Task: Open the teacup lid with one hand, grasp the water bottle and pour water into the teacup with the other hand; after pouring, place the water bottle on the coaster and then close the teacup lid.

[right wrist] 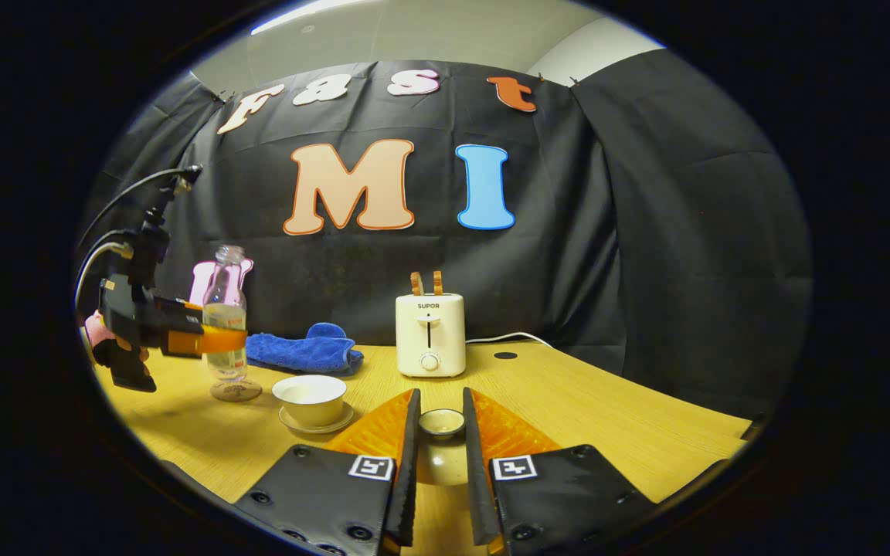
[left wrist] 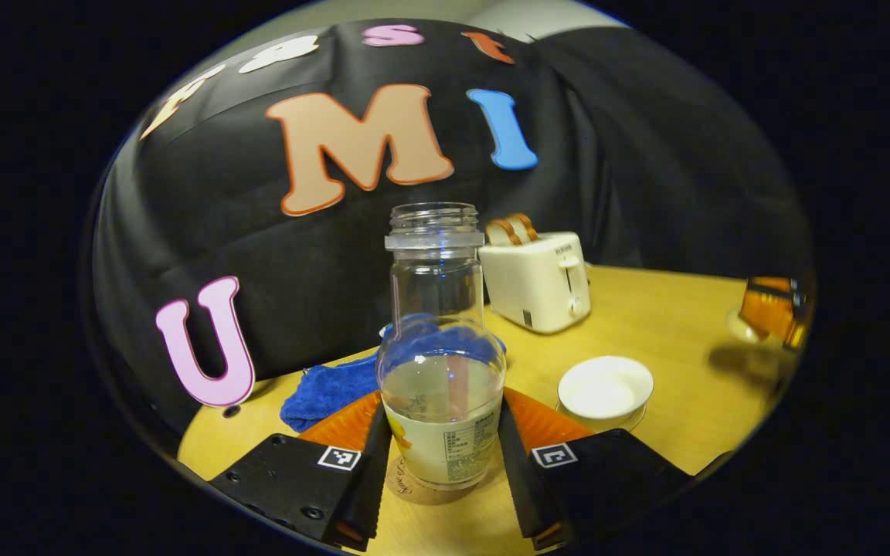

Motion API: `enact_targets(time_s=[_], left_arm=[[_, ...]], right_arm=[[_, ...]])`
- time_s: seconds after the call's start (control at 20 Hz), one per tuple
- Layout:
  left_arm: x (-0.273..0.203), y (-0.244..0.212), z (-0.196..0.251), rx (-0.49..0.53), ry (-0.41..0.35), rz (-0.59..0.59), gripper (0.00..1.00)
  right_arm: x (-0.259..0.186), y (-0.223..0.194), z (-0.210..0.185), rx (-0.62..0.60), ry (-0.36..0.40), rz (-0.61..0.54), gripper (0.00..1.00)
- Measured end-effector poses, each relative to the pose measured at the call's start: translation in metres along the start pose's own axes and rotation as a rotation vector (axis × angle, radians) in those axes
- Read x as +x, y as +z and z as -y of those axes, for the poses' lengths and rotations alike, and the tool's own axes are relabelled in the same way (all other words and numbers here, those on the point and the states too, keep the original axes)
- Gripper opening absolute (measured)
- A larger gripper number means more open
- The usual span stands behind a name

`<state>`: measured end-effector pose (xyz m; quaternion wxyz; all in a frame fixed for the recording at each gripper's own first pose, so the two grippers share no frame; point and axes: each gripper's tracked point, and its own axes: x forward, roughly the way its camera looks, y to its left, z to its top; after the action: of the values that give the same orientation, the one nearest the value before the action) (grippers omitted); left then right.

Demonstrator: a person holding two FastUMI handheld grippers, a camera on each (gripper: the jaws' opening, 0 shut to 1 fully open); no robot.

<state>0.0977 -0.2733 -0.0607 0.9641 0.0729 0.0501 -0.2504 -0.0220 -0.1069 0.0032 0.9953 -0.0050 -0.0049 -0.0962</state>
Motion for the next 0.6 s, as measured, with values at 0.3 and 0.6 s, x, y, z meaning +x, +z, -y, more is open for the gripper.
enact_targets(time_s=[0.3,0.6], left_arm=[[0.001,0.006,0.004,-0.172,0.039,0.063,0.65],[0.000,-0.003,0.003,-0.206,0.068,0.027,0.65]], right_arm=[[0.000,0.000,0.000,0.001,0.000,-0.001,0.32],[0.001,-0.001,0.000,0.000,0.000,-0.002,0.32]])
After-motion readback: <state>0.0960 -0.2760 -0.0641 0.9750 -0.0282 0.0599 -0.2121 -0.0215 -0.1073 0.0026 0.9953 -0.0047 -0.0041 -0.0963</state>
